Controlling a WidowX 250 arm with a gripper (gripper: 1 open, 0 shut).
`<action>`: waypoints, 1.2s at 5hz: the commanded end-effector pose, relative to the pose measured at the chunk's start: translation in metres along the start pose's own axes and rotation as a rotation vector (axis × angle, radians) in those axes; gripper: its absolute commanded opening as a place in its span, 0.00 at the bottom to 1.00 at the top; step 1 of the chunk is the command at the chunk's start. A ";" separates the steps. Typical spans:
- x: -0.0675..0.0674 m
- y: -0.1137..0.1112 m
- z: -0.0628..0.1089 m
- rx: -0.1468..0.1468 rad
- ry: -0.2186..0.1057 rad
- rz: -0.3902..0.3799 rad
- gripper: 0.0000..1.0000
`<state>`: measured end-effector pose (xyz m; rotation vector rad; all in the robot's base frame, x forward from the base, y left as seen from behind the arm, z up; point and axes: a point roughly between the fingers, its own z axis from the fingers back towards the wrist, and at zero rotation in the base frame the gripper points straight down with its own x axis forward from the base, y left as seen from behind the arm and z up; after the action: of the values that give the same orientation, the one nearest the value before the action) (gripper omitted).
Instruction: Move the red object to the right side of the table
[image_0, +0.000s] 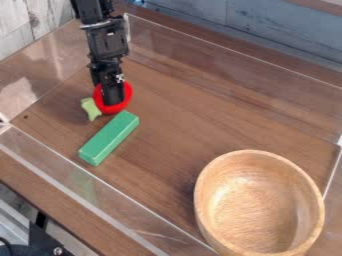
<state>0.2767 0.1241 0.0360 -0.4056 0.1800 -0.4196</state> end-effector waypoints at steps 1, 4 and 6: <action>-0.002 -0.005 0.045 0.065 -0.103 0.035 0.00; -0.004 -0.056 0.062 0.042 -0.197 0.091 0.00; 0.010 -0.095 0.070 0.019 -0.154 -0.016 0.00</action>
<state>0.2648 0.0632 0.1154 -0.4669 0.0963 -0.3858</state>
